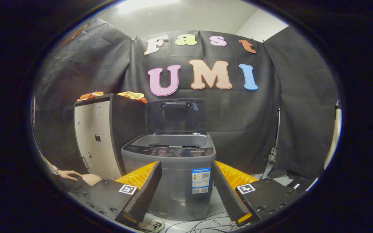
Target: Put the clothes into the washing machine and then close the washing machine lid.
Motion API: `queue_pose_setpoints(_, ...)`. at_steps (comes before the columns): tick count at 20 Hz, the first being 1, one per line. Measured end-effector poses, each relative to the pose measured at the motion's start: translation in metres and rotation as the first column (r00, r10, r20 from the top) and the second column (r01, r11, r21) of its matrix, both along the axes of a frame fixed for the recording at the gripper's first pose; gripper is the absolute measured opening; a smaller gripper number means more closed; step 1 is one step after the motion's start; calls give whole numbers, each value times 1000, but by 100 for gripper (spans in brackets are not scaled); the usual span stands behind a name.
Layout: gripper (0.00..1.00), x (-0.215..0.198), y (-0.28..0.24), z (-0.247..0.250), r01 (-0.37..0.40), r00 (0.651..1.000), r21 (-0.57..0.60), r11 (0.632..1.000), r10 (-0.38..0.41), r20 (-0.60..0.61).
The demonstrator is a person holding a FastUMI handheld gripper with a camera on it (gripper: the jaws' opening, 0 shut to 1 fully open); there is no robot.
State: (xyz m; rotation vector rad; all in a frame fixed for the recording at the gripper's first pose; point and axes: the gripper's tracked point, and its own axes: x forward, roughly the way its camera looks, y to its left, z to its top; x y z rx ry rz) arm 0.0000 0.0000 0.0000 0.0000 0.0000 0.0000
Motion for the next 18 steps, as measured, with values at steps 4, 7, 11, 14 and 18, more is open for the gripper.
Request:
queue_pose_setpoints(4,96,2,-2,-2,14,1000,3,1000,-14,-8)
queue_pose_setpoints(7,96,5,1,-3,10,1000,12,1000,-10,-20)
queue_pose_setpoints(11,96,18,9,6,10,1000,71,997,-9,-16)
queue_pose_setpoints(14,96,41,24,35,5,1000,73,997,-5,4)
queue_pose_setpoints(18,95,84,74,97,-92,994,36,995,89,66)
